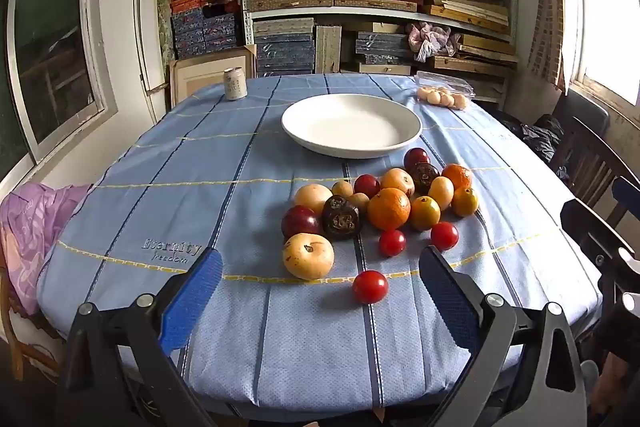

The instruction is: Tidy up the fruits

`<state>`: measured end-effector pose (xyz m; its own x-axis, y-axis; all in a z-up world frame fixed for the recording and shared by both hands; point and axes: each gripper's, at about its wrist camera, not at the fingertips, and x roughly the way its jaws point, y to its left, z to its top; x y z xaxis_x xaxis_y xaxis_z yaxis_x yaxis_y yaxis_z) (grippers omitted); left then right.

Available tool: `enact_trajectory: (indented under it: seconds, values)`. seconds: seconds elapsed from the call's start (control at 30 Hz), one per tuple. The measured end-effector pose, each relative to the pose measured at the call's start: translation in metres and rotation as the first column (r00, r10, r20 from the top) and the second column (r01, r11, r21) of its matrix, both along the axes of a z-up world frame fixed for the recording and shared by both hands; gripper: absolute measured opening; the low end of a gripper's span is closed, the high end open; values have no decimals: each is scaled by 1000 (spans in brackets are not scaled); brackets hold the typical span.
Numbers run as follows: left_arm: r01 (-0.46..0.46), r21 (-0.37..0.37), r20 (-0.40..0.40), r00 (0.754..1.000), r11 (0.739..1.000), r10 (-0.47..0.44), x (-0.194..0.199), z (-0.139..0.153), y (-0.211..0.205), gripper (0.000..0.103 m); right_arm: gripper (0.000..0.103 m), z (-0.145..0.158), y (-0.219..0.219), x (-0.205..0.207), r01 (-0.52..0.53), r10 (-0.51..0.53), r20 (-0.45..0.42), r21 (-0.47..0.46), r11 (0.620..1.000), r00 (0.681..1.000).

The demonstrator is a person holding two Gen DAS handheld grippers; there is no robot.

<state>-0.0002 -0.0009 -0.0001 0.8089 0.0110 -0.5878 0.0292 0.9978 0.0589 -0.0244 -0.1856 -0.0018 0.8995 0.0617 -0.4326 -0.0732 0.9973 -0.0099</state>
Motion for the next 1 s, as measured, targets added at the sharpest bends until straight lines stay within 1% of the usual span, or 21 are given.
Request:
enact_trajectory:
  seconds: [0.27, 0.3, 0.43, 0.47, 0.57, 0.7, 1.0]
  values:
    - [-3, -19, -10, 1000, 1000, 3, -3, -3, 0, 99, 99, -1, -1, 3, -3, 3, -4, 0, 1000, 1000]
    - [-2, -24, -11, 1000, 1000, 2, -1, -3, 2, 99, 99, 1, 1, -1, -2, 2, 6, -4, 1000, 1000]
    - [-1, -21, -17, 1000, 1000, 1, 0, -6, 1, 99, 99, 1, 0, 3, -25, 25, -3, -13, 1000, 1000]
    - [-5, -20, -18, 1000, 1000, 4, 2, -7, 2, 99, 99, -4, 4, 4, -30, 30, -3, -20, 999, 1000]
    - [-32, -21, -10, 999, 999, 32, 13, -14, 7, 99, 99, -5, 5, 6, -28, 28, 12, -36, 999, 1000]
    - [-48, -40, -26, 999, 998, 47, 17, -13, 14, 99, 99, 0, 5, 5, -48, 49, 18, -36, 998, 999]
    - [-40, -30, -21, 999, 999, 39, 14, -8, 9, 99, 99, 2, 6, -1, -56, 57, 32, -44, 998, 998]
